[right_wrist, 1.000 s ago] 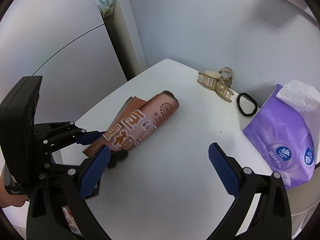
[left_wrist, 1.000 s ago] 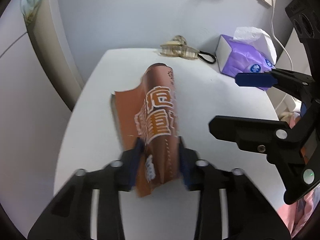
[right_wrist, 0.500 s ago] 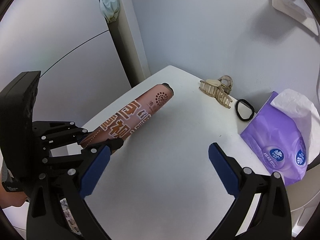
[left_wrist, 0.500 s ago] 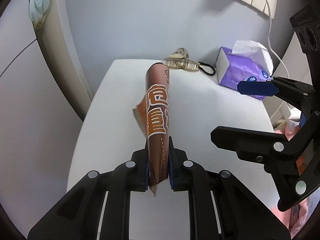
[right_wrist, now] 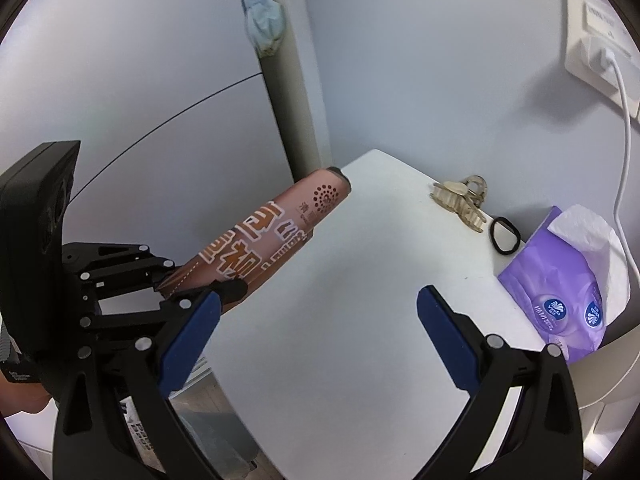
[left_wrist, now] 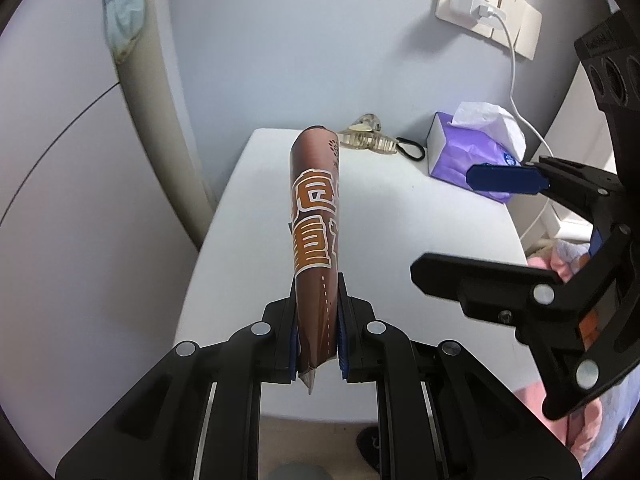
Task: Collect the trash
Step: 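Lift the brown leaflet with the left gripper and carry it over the bin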
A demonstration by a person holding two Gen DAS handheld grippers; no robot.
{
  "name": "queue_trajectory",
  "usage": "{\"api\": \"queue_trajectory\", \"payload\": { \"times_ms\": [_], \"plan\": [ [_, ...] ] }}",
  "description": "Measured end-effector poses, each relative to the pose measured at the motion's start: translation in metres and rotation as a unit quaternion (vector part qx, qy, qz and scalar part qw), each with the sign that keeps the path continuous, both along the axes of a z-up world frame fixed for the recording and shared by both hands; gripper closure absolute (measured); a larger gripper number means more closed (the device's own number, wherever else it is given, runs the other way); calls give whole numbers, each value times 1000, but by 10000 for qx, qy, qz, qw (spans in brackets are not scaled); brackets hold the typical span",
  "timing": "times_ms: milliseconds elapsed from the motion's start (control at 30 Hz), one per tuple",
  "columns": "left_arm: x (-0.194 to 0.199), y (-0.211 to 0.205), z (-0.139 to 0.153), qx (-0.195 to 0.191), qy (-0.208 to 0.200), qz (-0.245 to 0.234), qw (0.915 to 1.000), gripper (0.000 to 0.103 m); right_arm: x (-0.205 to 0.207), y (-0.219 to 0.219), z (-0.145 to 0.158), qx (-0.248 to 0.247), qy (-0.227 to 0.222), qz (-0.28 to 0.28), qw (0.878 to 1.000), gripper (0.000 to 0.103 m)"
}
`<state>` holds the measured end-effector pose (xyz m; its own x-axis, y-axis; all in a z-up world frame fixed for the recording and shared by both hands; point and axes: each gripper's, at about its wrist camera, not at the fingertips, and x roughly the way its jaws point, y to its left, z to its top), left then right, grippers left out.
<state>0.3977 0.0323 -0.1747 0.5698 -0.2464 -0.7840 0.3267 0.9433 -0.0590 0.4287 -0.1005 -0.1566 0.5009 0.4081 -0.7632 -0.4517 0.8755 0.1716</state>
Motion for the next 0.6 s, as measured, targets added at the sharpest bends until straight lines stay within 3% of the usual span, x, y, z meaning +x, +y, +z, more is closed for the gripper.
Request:
{"api": "queue_trajectory", "payload": {
  "times_ms": [300, 600],
  "plan": [
    [-51, 29, 11, 23, 84, 273, 9996, 90, -34, 40, 16, 58, -30, 343, 9994, 7],
    [-127, 71, 7, 28, 188, 696, 9974, 90, -84, 91, 8, 64, 65, 918, 9957, 7]
  ]
}}
